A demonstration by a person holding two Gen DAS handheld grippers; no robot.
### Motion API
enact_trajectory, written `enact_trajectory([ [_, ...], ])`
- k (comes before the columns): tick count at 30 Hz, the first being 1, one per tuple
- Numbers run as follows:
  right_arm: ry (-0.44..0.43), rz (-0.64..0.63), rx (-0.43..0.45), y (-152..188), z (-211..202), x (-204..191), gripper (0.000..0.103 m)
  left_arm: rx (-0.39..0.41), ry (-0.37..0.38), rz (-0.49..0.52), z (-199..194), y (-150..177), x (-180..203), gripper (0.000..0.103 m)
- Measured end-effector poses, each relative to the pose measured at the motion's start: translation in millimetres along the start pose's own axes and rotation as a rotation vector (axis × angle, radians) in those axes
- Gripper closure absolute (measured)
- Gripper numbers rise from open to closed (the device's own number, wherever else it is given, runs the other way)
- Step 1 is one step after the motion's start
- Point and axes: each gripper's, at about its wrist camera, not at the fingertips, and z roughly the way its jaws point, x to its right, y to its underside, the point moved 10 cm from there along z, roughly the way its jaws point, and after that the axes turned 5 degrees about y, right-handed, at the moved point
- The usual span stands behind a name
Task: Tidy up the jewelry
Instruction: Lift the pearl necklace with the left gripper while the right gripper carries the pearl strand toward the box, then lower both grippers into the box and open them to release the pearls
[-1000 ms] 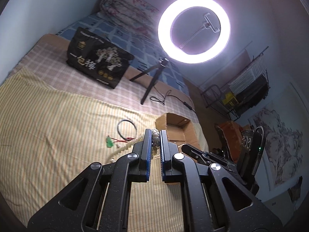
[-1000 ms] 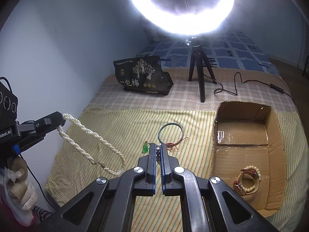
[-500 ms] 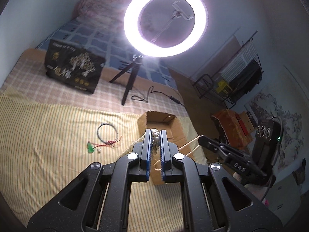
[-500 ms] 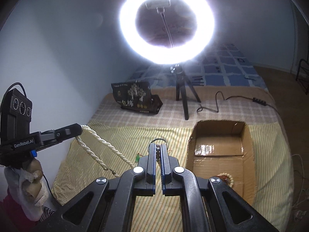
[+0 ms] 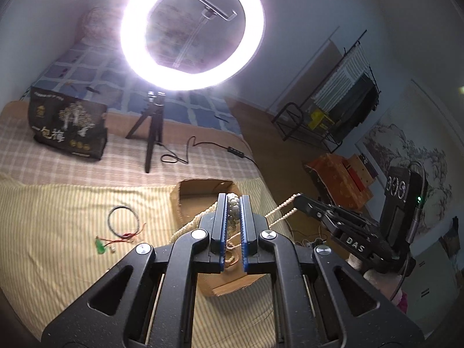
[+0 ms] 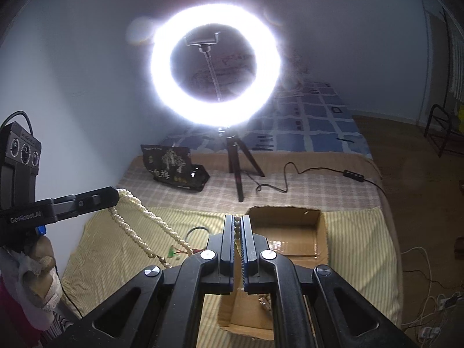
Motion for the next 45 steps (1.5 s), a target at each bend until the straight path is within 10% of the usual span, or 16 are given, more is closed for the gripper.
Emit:
enact_trajectory([
  [38,0.092,0.066,-0.196,31.5,129.7,87.4,0.099,-0.244,-0.116,-0.021,152.3,73.7,-37.5,0.098],
  [40,0.092,0.076,-0.198,32.0,131.2,88.4,0.071,-0.251,-0.118,-0.025,152.3,76.0,-38.6,0.098],
  [45,0.102,0.087,-0.193,32.6,129.1,89.2,0.055,-0.239,-0.157,0.021,146.5,75.8,-39.9,0.063],
])
